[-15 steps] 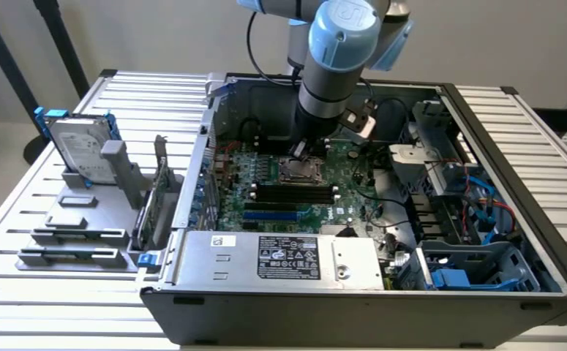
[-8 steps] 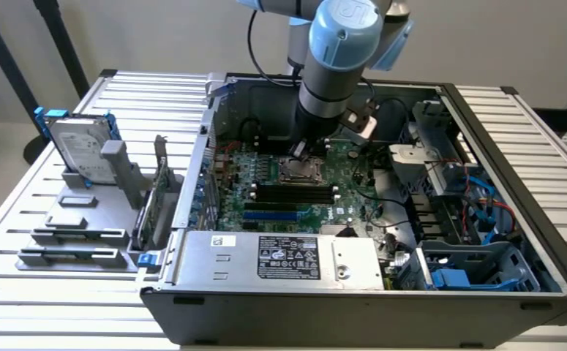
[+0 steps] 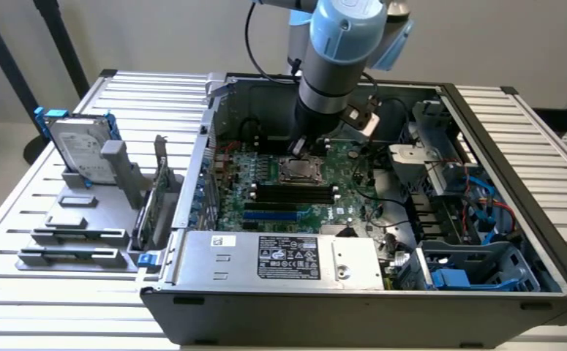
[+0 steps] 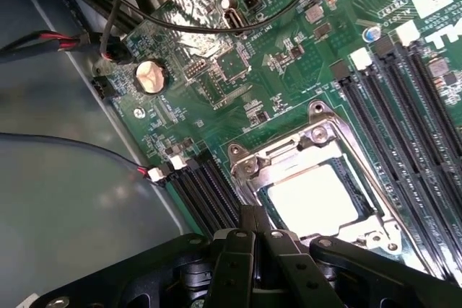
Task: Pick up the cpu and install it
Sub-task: 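Install the first cpu locking lever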
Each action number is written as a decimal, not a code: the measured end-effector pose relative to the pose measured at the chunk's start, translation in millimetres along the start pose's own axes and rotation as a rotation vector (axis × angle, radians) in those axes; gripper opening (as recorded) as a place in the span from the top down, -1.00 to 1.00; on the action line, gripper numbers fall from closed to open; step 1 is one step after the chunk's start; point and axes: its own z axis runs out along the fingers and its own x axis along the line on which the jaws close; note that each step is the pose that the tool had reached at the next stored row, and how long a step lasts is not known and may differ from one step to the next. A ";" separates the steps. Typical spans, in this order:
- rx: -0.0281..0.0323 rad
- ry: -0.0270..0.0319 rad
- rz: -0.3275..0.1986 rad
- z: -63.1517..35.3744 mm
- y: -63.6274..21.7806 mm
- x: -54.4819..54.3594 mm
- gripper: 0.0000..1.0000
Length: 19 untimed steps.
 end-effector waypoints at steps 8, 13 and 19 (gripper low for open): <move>0.0021 -0.0009 0.001 -13.8 -4.0 -13.3 0.79; 0.0021 -0.0008 0.001 -18.1 -13.8 -28.0 0.79; 0.0020 -0.0008 0.001 -25.9 -21.6 -43.1 0.79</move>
